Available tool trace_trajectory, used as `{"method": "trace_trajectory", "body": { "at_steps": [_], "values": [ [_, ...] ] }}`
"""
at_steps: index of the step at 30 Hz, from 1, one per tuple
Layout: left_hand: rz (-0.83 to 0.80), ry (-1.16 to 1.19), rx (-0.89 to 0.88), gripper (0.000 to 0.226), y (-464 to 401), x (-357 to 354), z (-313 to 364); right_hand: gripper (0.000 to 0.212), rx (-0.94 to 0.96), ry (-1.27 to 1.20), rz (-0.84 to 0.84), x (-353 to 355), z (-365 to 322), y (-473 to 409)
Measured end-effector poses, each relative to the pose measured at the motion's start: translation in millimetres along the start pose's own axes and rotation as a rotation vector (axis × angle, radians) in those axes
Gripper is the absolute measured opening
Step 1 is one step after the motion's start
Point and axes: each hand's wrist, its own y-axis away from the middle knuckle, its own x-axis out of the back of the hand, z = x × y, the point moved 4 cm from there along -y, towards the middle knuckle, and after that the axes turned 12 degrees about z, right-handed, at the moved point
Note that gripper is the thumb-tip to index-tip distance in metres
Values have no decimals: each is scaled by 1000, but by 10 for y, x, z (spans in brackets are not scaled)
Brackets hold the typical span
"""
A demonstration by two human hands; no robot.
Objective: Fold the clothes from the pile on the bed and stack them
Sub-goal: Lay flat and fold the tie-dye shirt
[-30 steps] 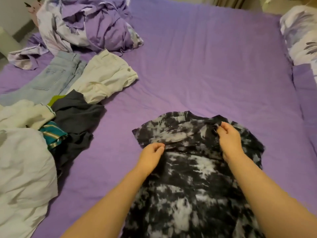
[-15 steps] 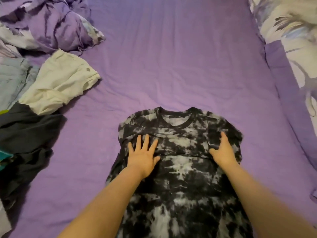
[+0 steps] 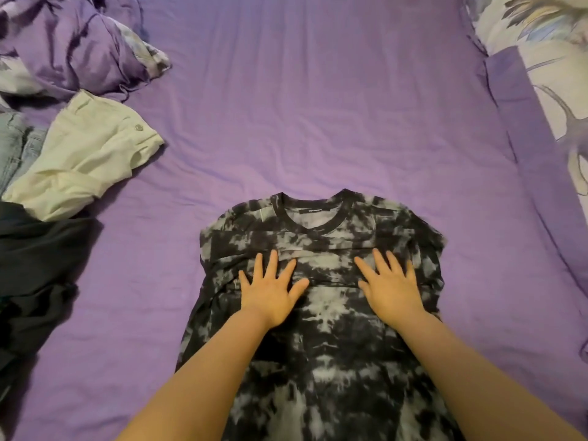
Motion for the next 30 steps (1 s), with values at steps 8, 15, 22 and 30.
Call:
{"method": "trace_trajectory", "body": {
  "at_steps": [8, 15, 22, 30],
  "values": [
    [-77, -98, 18, 76, -18, 7, 36, 59, -56, 97, 24, 10, -5, 162],
    [70, 134, 64, 72, 934, -402, 215, 60, 135, -148, 6, -259, -339, 1061],
    [77, 88, 24, 59, 2078, -890, 249, 62, 180, -180, -10, -574, -575, 2085],
    [-84, 84, -92, 33, 2852, -1155, 223, 46, 348, -289, -82, -756, -780, 2952]
  ]
}}
